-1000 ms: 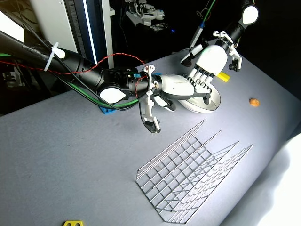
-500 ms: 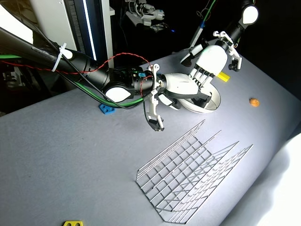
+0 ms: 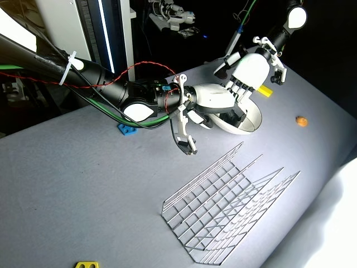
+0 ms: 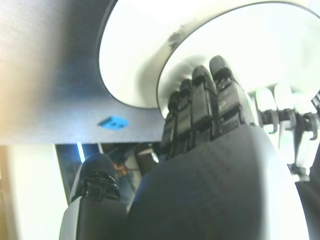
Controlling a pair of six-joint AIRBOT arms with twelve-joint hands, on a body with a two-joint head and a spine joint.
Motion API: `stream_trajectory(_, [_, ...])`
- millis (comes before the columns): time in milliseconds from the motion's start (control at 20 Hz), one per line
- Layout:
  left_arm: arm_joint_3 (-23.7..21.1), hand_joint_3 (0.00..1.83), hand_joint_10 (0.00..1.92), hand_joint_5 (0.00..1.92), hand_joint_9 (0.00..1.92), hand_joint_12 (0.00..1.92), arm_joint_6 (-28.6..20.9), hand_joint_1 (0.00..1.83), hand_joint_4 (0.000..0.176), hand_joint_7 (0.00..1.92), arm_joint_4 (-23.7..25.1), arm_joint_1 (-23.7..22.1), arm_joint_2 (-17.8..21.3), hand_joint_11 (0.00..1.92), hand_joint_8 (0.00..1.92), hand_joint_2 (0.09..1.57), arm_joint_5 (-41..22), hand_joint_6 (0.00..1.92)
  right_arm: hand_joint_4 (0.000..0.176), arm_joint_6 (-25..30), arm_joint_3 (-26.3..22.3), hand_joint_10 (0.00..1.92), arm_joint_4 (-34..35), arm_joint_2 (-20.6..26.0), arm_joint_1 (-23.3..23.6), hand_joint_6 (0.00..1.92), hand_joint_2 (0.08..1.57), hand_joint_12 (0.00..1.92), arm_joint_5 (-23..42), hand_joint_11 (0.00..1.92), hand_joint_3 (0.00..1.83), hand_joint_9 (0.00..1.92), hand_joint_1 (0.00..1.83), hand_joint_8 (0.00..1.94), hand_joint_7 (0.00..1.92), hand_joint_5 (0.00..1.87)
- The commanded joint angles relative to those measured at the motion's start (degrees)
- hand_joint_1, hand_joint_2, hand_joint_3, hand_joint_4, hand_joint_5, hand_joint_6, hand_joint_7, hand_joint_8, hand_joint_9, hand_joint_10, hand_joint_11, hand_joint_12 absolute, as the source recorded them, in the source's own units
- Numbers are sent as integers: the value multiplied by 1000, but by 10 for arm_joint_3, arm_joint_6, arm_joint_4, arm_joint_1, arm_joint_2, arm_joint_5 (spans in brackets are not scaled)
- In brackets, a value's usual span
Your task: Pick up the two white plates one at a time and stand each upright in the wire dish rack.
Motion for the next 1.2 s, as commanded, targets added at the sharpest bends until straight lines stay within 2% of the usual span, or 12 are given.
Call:
stream_trajectory(0, [-4,0,1,218,160,313,-2,0,0,199,-17,-7,4,0,4,1213,-17,5,28,1,-1,352,12,0,4,1150,1147,1262,74,703,0,1123,1196,1008,970,893])
stream_trajectory(250, [2,0,1,226,170,373,-8,0,0,192,-17,-35,23,0,0,1207,-17,0,29,1,-1,405,12,0,5,1168,1156,1294,83,663,0,1074,1192,1048,936,890])
stream_trajectory(400, [16,0,0,210,154,324,-21,0,0,179,-17,-47,31,0,0,1205,-24,0,26,1,-1,422,12,0,6,1191,1163,1286,84,678,1,1058,1189,1068,923,873])
stream_trajectory(600, [36,0,7,244,191,405,-30,0,0,221,-17,-64,42,0,8,1201,-41,7,23,1,-4,428,12,2,9,1229,1174,1279,84,666,3,1033,1183,1095,914,838])
stream_trajectory(650, [41,3,6,220,162,320,-33,0,0,194,-17,-66,43,0,8,1214,-46,5,17,1,-7,430,12,4,10,1254,1182,1278,84,667,2,1027,1181,1103,915,814])
stream_trajectory(750, [50,0,9,247,201,415,-39,0,0,232,-17,-67,45,0,8,1206,-48,5,23,1,-21,447,12,14,11,1247,1181,1296,85,676,0,1031,1180,1106,905,831])
stream_trajectory(900, [54,1,2,235,194,410,-49,0,0,224,-17,-72,51,0,2,1210,-55,2,28,1,-46,469,12,32,16,1177,1159,1296,86,693,0,1042,1191,1055,936,881])
stream_trajectory(1000, [55,0,2,223,176,367,-50,0,0,207,-17,-76,56,0,2,1208,-63,2,27,2,-59,484,12,43,21,1192,1165,1304,85,689,1,1030,1188,1083,916,873])
stream_trajectory(1150, [64,0,4,248,201,449,-50,0,0,228,-13,-77,60,0,4,1204,-63,5,25,5,-81,495,21,64,30,1185,1162,1308,79,684,0,1018,1190,1068,914,888])
